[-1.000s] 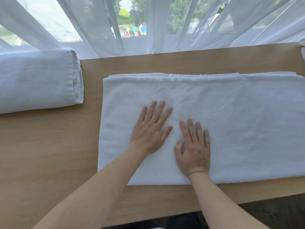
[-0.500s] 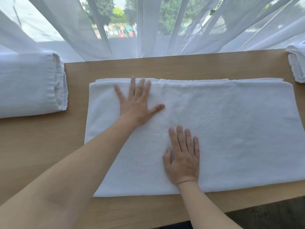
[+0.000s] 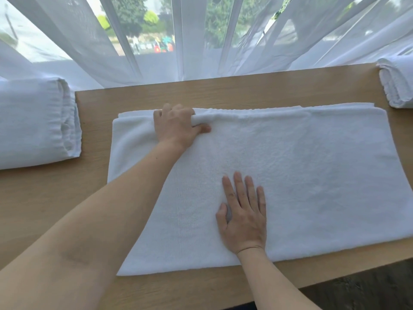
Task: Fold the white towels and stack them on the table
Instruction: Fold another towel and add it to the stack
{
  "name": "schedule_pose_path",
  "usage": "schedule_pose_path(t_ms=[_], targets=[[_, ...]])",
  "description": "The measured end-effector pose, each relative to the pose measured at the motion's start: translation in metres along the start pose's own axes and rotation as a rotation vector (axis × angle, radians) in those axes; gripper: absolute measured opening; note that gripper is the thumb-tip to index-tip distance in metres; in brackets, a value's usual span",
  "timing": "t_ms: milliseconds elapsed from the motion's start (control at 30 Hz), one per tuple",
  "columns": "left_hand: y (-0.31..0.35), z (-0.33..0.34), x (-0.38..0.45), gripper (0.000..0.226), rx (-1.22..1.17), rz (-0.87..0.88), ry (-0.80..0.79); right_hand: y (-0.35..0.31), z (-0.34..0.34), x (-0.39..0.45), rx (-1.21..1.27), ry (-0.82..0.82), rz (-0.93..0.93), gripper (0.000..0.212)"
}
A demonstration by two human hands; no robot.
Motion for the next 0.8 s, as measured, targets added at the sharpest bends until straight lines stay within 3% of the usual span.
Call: schedule_pose_path(t_ms=[133, 300, 467, 700, 800], targets=[[-0.002, 0.001, -0.008, 0.063, -0.027, 0.126, 0.056, 0.0, -0.002, -0.001, -0.001, -0.015, 0.001, 0.064], [-0.035, -0.015, 0.0, 0.07, -0.041, 0.137, -0.127, -0.001, -0.002, -0.002, 0.007, -0.018, 0.001, 0.065], [-0.044, -0.031, 0.017, 0.056, 0.106, 0.156, -0.251, -0.002, -0.004, -0.001, 0.012, -0.02, 0.001, 0.066], [-0.061, -0.064, 0.027, 0.056, -0.021, 0.194, -0.57, -0.001, -0.003, -0.001, 0.016, -0.015, -0.001, 0.065], [-0.062, -0.071, 0.03, 0.062, 0.037, 0.132, -0.573, 0.0, -0.003, -0.001, 0.015, -0.018, -0.002, 0.065]])
Point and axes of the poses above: each hand's wrist, its own x-axis towards the middle knuckle, its own z-axis out of the palm, y = z × x, the point moved 1 cm from there along x, towards the middle knuckle, and after that the axes turned 15 degrees about -y, right-handed, at the moved point
